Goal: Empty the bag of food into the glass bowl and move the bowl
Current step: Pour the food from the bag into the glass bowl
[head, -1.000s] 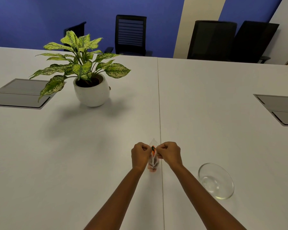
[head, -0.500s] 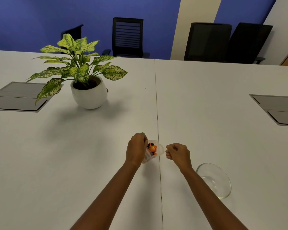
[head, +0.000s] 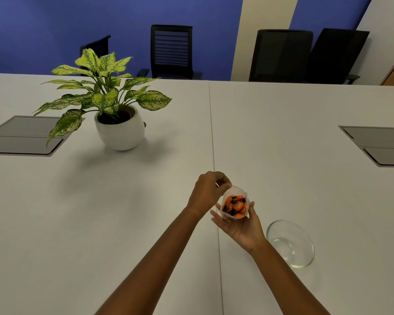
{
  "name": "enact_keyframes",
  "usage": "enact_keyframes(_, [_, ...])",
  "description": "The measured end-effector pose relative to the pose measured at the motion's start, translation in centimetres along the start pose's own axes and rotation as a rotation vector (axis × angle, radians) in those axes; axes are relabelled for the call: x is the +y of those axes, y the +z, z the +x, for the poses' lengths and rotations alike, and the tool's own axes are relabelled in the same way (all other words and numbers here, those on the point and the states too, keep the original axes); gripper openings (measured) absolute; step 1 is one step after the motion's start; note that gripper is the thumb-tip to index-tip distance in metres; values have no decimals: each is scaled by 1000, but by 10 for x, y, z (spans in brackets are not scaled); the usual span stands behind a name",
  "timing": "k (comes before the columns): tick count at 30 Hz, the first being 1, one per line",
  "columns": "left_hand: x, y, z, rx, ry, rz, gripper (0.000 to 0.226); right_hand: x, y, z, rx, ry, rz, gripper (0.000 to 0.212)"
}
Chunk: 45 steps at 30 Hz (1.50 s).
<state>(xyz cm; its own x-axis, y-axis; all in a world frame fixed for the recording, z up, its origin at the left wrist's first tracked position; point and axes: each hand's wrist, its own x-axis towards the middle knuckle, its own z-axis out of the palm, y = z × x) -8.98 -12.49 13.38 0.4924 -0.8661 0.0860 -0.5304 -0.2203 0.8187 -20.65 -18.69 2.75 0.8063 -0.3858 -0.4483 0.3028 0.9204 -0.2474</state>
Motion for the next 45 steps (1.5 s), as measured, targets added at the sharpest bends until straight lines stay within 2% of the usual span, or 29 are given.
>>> enact_keyframes(9, [7, 20, 5, -12, -1, 2, 17, -30, 0, -14, 167, -122, -38, 50])
enact_keyframes(13, [9, 29, 7, -29, 8, 25, 18, -41, -2, -19, 217, -138, -27, 59])
enact_keyframes(17, [12, 36, 6, -33, 15, 24, 18, -48, 1, -23, 258, -126, -103, 54])
enact_keyframes(25, [23, 51, 11, -20, 29, -40, 16, -71, 1, -33, 340, -204, -80, 47])
enact_keyframes(30, [34, 72, 12, -87, -2, -161, 17, -93, -10, -47, 406, -235, -67, 27])
enact_keyframes(32, [37, 83, 11, -139, -42, -249, 18, -102, -16, -56, 430, -256, -81, 17])
enact_keyframes(35, [36, 101, 7, -171, -126, -330, 23, -116, -27, -71, 482, -318, -83, 18])
enact_keyframes(38, [26, 123, 2, -220, -238, -255, 32, -127, -36, -84, 546, -382, -86, 16])
enact_keyframes(41, [11, 145, -4, -348, -415, -210, 43, -133, -42, -94, 621, -443, -146, 15])
enact_keyframes(45, [-4, 164, -13, -454, -652, -320, 46, -134, -44, -101, 752, -536, -365, 15])
